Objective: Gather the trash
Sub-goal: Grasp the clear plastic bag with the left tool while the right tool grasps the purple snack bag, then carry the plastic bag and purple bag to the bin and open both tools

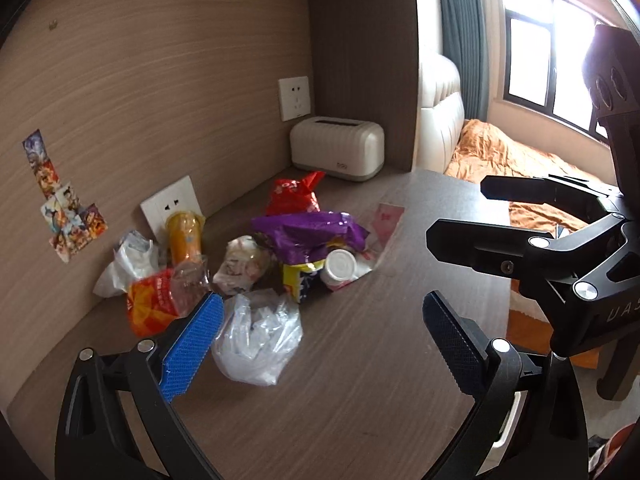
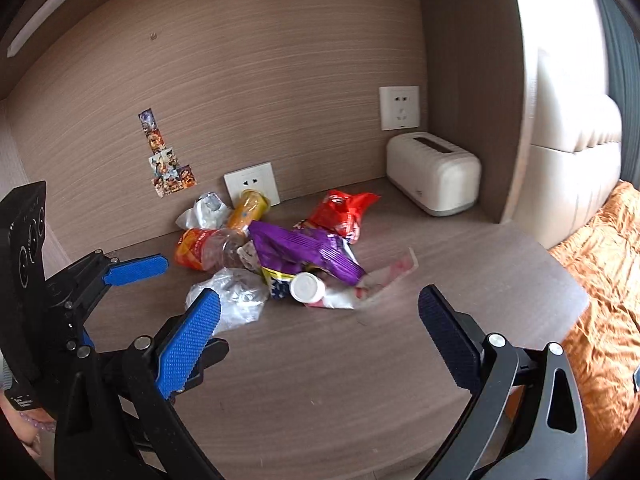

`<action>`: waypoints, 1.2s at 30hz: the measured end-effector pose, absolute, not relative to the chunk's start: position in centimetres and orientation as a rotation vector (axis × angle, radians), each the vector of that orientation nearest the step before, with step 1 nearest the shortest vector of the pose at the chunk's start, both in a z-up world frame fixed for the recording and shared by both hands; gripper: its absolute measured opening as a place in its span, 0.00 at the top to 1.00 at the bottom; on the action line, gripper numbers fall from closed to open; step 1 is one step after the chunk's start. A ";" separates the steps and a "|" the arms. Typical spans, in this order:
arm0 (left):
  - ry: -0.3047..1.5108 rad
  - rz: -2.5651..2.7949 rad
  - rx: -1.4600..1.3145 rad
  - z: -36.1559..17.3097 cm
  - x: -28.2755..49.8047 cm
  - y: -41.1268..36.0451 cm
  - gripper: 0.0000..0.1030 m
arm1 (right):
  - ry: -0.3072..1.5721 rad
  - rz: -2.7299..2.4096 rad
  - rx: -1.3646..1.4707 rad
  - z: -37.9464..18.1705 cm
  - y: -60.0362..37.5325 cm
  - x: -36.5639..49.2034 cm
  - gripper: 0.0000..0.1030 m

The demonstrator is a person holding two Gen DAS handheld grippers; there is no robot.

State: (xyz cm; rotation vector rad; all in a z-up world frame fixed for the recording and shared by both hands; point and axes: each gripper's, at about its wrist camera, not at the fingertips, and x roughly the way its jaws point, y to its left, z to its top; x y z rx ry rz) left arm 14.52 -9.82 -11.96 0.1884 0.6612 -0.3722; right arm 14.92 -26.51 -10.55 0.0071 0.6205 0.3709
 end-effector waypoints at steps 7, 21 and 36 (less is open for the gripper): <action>0.763 -0.352 0.154 -15.5 18.3 -7.4 0.05 | 0.719 0.413 -0.046 -13.0 -23.0 19.5 0.04; 0.925 -0.375 0.250 -20.7 22.2 -7.3 0.57 | 0.808 0.379 -0.057 -17.9 -20.6 25.6 0.41; 0.753 -0.421 0.218 -12.9 19.2 -8.7 0.60 | 0.578 0.338 0.034 -8.6 -25.9 19.3 0.50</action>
